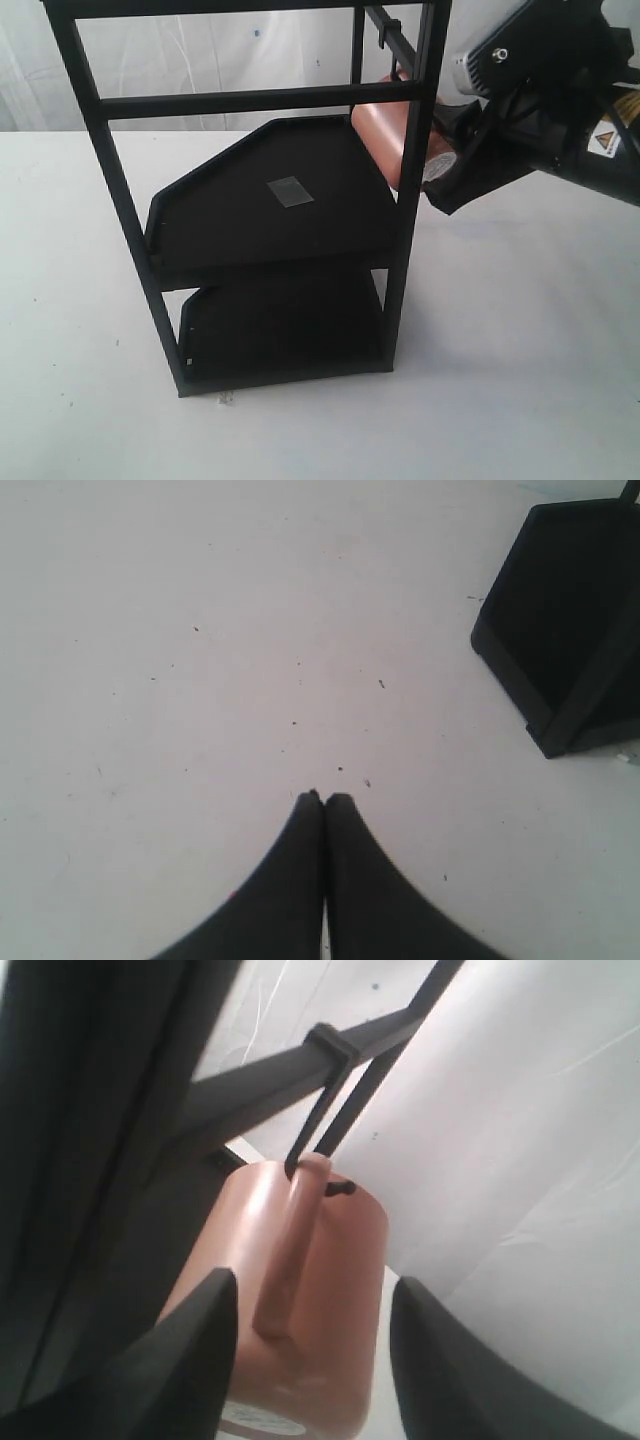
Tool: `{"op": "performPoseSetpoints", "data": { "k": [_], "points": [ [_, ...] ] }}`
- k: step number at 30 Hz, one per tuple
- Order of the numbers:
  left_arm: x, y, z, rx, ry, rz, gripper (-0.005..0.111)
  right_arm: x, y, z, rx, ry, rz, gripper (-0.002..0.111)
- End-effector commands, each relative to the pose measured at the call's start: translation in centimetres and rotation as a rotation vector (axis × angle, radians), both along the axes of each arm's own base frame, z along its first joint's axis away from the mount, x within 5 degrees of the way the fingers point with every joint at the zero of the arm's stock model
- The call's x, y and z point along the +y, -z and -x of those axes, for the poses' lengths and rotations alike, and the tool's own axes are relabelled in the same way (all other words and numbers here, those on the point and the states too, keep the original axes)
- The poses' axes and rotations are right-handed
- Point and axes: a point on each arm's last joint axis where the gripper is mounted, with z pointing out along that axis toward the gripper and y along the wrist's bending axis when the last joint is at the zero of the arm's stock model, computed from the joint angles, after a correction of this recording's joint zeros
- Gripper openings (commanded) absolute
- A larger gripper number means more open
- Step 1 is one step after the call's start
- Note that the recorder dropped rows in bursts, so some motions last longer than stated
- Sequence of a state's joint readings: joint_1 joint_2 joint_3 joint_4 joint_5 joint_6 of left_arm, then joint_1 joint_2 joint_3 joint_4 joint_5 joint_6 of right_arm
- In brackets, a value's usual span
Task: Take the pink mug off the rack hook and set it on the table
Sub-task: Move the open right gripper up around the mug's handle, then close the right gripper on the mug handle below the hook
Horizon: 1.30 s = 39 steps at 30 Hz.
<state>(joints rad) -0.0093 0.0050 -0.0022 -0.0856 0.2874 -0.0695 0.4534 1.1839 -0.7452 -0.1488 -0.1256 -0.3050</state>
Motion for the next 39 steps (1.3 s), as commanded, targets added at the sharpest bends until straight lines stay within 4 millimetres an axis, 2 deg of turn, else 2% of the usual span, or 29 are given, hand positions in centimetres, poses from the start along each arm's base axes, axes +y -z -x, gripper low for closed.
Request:
{"op": "performPoseSetpoints", "data": {
  "k": [1, 16, 33, 39],
  "points": [
    [0.0, 0.0, 0.0, -0.005, 0.002, 0.008, 0.000, 0.3, -0.1, -0.8, 0.007, 0.007, -0.046, 0.045],
    [0.0, 0.0, 0.0, -0.005, 0.002, 0.008, 0.000, 1.1, 1.3, -2.3, 0.033, 0.003, -0.057, 0.045],
    [0.0, 0.0, 0.0, -0.005, 0.002, 0.008, 0.000, 1.7, 1.1, -3.1, 0.015, -0.009, -0.095, 0.045],
    [0.0, 0.0, 0.0, -0.005, 0.002, 0.008, 0.000, 1.9, 1.8, -3.5, 0.033, -0.012, -0.083, 0.045]
  ]
}}
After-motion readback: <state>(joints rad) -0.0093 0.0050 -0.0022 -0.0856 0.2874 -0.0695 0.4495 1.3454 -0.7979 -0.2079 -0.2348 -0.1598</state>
